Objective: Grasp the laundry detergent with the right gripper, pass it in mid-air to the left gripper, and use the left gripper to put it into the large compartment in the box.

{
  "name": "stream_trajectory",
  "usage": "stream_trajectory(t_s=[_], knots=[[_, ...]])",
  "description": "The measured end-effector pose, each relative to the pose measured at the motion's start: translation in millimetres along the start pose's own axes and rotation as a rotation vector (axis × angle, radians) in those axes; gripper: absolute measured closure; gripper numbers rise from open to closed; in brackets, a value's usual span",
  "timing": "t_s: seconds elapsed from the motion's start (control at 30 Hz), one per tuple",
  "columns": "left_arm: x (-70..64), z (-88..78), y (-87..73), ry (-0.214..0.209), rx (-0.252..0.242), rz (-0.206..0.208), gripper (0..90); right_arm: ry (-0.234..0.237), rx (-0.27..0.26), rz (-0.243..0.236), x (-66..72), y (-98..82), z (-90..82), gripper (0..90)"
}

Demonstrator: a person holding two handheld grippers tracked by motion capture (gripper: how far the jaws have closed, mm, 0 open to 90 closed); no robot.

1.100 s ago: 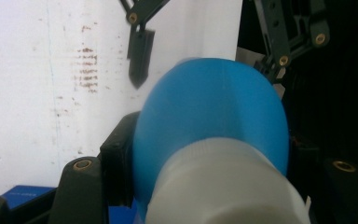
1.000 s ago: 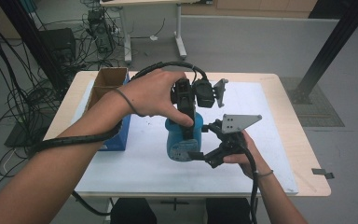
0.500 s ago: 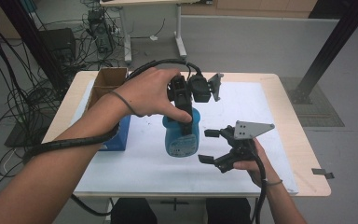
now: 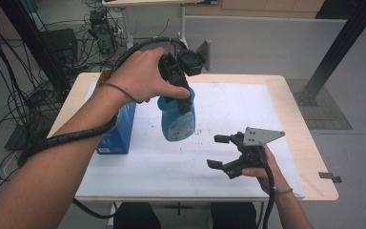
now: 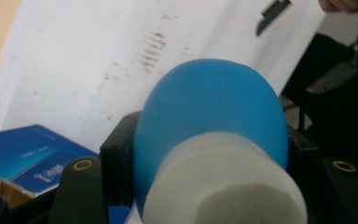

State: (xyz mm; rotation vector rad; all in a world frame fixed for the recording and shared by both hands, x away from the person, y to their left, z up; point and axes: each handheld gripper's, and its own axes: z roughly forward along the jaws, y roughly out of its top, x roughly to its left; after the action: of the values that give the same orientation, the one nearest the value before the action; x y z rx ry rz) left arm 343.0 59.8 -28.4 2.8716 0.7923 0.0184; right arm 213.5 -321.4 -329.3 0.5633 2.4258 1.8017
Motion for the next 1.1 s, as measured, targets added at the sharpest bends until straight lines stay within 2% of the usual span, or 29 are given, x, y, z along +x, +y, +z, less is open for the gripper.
stream_trajectory(t_s=[0.07,0.13,0.2,0.23,0.27,0.33,0.37,0.4,0.47,0.5,0.53,0.57,0.6,0.63,0.7,0.73,0.8,0.83,0.87,0.93,0.97,1.0,1.07,1.1], knots=[[5.3,-5.0,-2.7,0.010,-0.017,-0.061,37.6,-0.003,-0.001,0.002,0.9,-0.5,-0.4,14.4],[9.0,-10.2,-3.7,0.019,-0.025,-0.101,37.6,-0.007,0.001,0.000,1.8,-0.8,-0.3,13.7],[14.5,-14.6,-4.8,0.016,-0.027,-0.164,37.6,-0.010,0.003,0.004,2.4,-1.8,0.1,13.1],[16.3,-16.7,-5.3,0.015,-0.027,-0.164,37.6,-0.013,0.003,0.004,2.9,-2.5,0.3,12.8],[19.6,-19.7,-7.5,0.013,-0.037,-0.200,37.6,-0.017,0.004,0.007,3.4,-3.3,0.4,12.5],[25.4,-25.3,-9.2,0.006,-0.039,-0.220,37.6,-0.026,0.010,0.010,4.6,-4.1,0.5,11.8],[27.9,-28.5,-11.3,0.006,-0.049,-0.251,37.6,-0.033,0.010,0.013,5.4,-4.9,0.3,11.5],[29.2,-31.5,-11.6,0.008,-0.050,-0.252,37.6,-0.038,0.010,0.015,6.1,-5.5,0.1,11.1],[34.0,-38.1,-13.9,0.009,-0.061,-0.310,37.6,-0.053,0.011,0.014,8.6,-5.9,-1.4,10.6],[35.9,-41.2,-14.3,0.010,-0.061,-0.318,37.6,-0.059,0.007,0.015,9.5,-6.6,-2.5,10.3],[38.9,-45.7,-16.7,0.010,-0.070,-0.361,37.6,-0.065,0.006,0.018,10.4,-6.9,-3.5,9.8],[39.9,-48.0,-19.3,0.013,-0.085,-0.382,37.6,-0.077,0.005,0.018,12.2,-7.1,-4.9,9.7],[42.1,-51.3,-20.2,0.014,-0.085,-0.387,37.6,-0.082,0.003,0.019,13.0,-7.4,-5.8,9.6],[45.3,-53.7,-22.7,0.010,-0.091,-0.426,37.6,-0.089,0.000,0.019,13.9,-7.9,-7.0,9.6],[49.6,-57.9,-25.9,0.011,-0.096,-0.453,37.6,-0.104,-0.005,0.021,16.2,-8.3,-9.4,9.5],[52.9,-59.8,-28.9,0.011,-0.104,-0.500,37.7,-0.109,-0.006,0.020,17.3,-8.3,-10.8,9.5],[56.5,-63.3,-31.0,0.019,-0.104,-0.527,37.6,-0.123,-0.013,0.022,19.5,-9.2,-13.3,9.5],[57.4,-64.4,-33.4,0.028,-0.112,-0.566,37.6,-0.128,-0.016,0.023,20.5,-9.7,-14.7,9.4],[58.7,-65.8,-35.0,0.035,-0.114,-0.573,37.6,-0.133,-0.020,0.022,21.6,-10.4,-16.0,9.4],[64.6,-68.6,-39.4,0.046,-0.107,-0.623,37.7,-0.140,-0.026,0.025,23.6,-12.5,-18.4,9.4],[66.9,-69.6,-41.5,0.054,-0.104,-0.633,37.6,-0.145,-0.024,0.022,24.8,-13.3,-19.4,9.4],[71.1,-71.0,-45.4,0.063,-0.098,-0.664,37.7,-0.149,-0.026,0.024,25.8,-14.7,-20.4,9.4],[74.7,-71.9,-49.3,0.081,-0.084,-0.689,37.7,-0.158,-0.028,0.025,27.6,-17.1,-22.9,9.4],[77.1,-71.7,-51.8,0.091,-0.075,-0.714,37.7,-0.164,-0.031,0.028,28.6,-18.6,-24.2,9.4]])
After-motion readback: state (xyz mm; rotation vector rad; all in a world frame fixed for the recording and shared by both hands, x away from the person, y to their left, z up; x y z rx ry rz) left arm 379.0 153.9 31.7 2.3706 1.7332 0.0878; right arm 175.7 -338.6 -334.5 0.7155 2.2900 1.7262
